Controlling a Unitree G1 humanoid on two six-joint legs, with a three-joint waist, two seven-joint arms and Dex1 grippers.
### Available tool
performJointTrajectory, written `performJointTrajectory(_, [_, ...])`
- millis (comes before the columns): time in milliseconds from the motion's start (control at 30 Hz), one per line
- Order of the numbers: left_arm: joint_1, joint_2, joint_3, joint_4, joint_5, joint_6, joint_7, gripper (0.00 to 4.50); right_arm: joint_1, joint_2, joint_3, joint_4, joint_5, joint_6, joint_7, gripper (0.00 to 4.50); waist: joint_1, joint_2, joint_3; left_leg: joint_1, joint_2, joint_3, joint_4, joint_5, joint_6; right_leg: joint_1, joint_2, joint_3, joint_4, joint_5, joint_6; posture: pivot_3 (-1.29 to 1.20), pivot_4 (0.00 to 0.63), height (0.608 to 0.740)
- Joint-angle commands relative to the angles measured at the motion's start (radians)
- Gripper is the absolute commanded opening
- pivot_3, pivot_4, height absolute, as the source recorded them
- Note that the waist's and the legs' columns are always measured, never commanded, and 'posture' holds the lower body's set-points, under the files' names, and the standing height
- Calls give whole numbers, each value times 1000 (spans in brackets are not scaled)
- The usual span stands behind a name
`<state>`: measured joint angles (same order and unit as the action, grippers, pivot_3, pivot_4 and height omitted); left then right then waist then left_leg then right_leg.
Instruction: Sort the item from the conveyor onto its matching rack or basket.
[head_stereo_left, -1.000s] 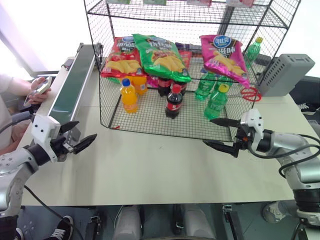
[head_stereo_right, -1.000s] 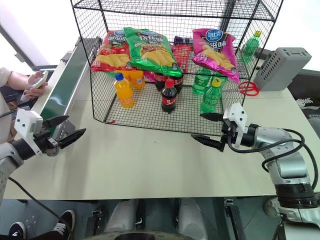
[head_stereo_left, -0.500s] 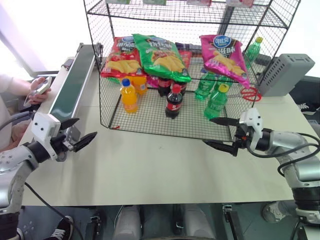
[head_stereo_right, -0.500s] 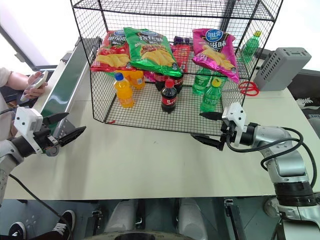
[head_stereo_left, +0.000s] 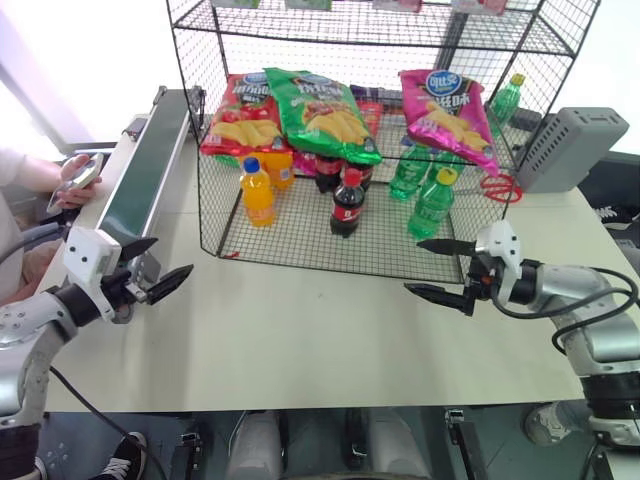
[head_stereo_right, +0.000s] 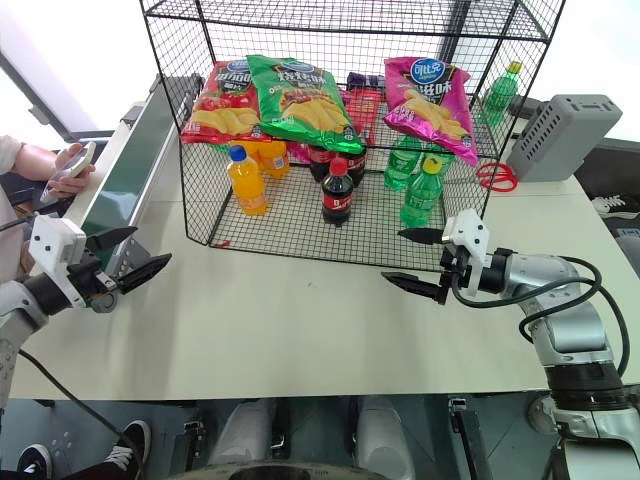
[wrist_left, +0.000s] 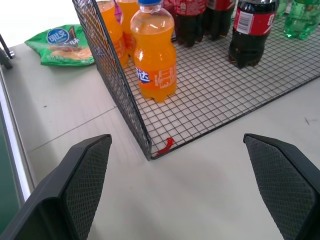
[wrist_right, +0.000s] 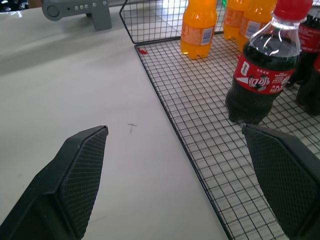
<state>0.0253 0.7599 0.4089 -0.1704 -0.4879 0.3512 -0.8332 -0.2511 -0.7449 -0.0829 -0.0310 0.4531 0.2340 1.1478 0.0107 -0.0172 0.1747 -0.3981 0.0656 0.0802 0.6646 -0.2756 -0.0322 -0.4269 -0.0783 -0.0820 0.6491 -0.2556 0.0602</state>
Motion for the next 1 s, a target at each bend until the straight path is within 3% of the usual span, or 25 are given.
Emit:
performJointTrajectory(33, [-3,-1,14,-30,3,-26,5,4500,-10,2,-9,-5,3,-19,13,4474,0,0,0,0,0,0,0,0,0,0,0,0,0,0,0,0,150,740])
performJointTrajectory(1000, [-45,-7,-22,18,32,-64,-3,4500,-44,13,-3,26,-18,-30,13,4474,0,0,0,0,0,0,0,0,0,0,0,0,0,0,0,0,150,740])
